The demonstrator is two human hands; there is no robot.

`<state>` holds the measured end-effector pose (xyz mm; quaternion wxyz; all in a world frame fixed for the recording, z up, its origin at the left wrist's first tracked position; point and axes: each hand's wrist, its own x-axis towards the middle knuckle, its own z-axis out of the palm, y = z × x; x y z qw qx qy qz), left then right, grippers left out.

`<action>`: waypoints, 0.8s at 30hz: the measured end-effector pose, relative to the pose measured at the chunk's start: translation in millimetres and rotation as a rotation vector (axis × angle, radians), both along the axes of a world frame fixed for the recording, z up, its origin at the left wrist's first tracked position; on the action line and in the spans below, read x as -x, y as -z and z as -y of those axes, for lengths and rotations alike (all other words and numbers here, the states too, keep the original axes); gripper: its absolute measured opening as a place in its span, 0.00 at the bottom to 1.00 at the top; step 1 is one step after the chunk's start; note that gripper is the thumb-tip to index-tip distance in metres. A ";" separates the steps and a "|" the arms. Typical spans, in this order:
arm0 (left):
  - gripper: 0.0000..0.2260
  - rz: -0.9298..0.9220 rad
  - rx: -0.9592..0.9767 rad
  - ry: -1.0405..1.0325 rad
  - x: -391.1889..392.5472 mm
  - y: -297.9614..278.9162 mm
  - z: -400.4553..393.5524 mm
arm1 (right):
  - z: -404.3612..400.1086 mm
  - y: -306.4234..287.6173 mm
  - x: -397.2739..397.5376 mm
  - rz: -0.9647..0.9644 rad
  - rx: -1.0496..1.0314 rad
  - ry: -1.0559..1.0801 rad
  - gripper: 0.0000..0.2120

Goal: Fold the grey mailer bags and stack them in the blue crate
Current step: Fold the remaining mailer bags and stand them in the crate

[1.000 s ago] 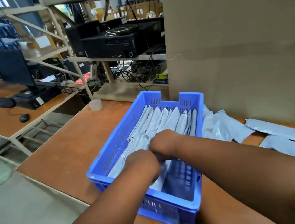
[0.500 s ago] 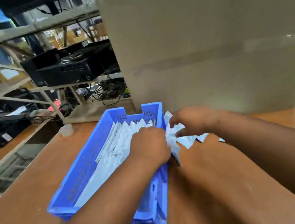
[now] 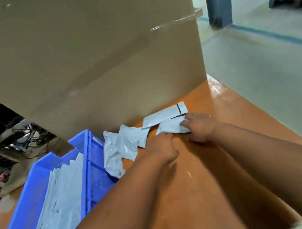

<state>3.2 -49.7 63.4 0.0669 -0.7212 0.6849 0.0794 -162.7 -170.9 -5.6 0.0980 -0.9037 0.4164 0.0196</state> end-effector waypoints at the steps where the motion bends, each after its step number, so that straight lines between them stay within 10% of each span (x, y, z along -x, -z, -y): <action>1: 0.22 0.032 -0.006 0.030 5.9 6.3 11.0 | 4.0 10.8 2.1 -0.002 0.004 0.007 0.33; 12: 0.42 0.080 0.016 0.161 27.9 67.9 12.7 | -34.0 38.9 63.1 0.142 0.042 -0.268 0.30; 24: 0.33 -0.059 0.176 0.173 56.1 107.3 -138.5 | -133.3 25.1 111.8 0.302 -0.073 -0.226 0.21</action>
